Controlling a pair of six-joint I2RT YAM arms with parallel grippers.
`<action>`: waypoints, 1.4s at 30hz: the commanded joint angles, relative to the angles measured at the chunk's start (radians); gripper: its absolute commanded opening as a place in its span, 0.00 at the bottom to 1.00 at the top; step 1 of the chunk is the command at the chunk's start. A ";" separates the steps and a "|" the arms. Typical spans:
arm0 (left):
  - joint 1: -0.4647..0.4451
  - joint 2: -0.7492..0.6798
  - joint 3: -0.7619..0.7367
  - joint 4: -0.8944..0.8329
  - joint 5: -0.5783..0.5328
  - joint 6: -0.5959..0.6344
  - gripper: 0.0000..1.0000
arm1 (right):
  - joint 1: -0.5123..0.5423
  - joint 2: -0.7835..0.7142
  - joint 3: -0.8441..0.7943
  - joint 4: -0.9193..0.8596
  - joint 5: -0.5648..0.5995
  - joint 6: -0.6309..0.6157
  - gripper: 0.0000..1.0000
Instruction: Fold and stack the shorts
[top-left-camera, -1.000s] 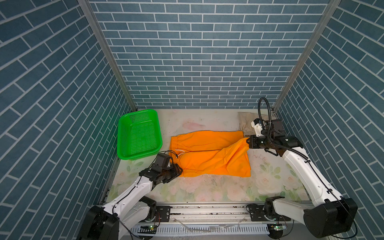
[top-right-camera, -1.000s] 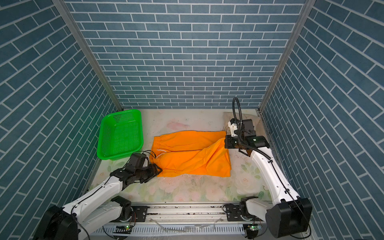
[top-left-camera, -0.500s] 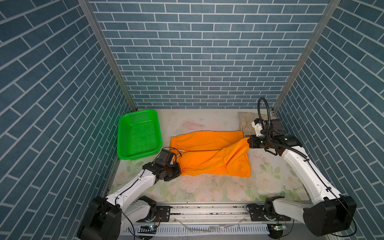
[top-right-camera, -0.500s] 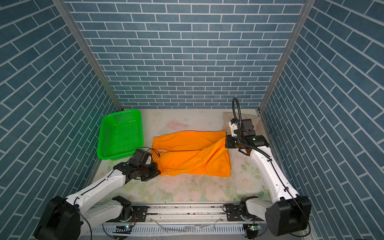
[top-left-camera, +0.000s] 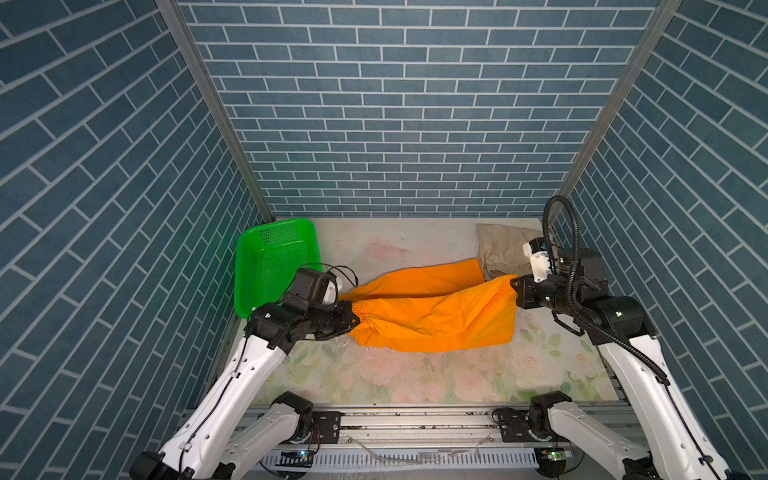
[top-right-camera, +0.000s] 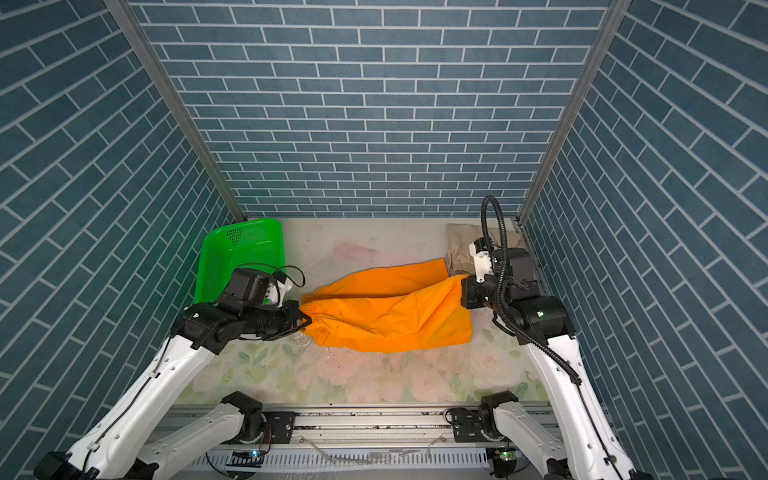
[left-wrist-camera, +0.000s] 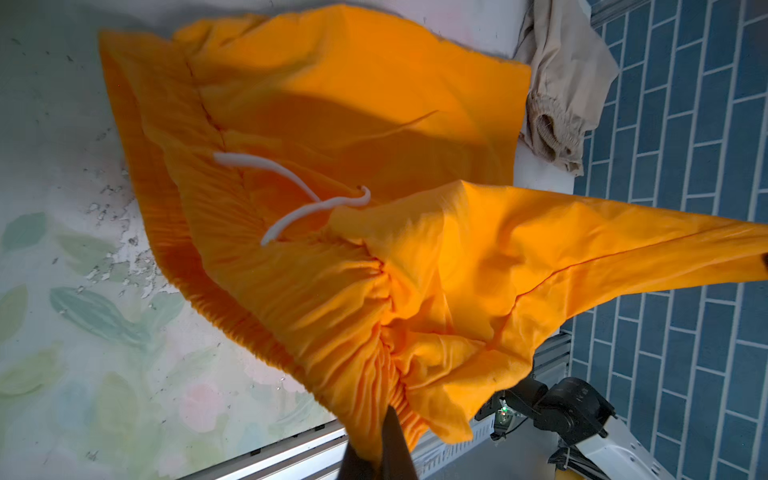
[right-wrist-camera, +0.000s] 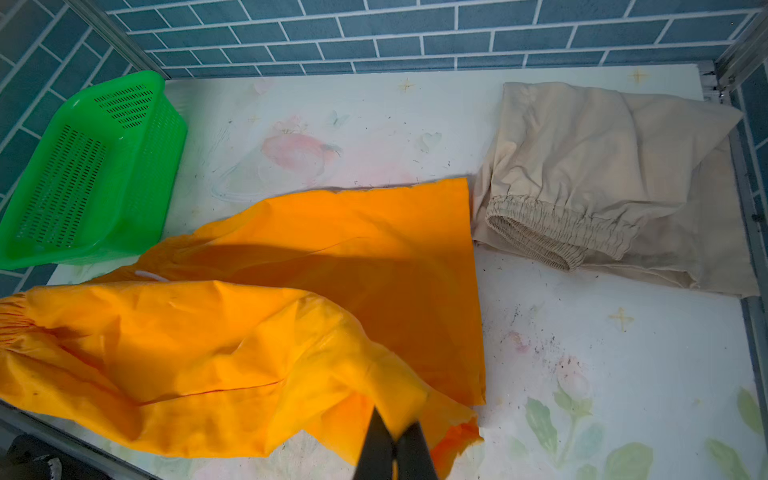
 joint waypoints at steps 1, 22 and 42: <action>0.076 0.020 0.008 -0.101 0.005 0.071 0.00 | 0.004 0.074 0.041 -0.025 0.037 -0.069 0.00; 0.386 0.416 -0.074 0.133 0.059 0.167 0.00 | -0.076 0.995 0.506 0.053 -0.135 -0.236 0.00; 0.432 0.349 0.136 0.075 0.074 0.202 1.00 | -0.132 0.774 0.155 0.242 -0.146 -0.052 0.75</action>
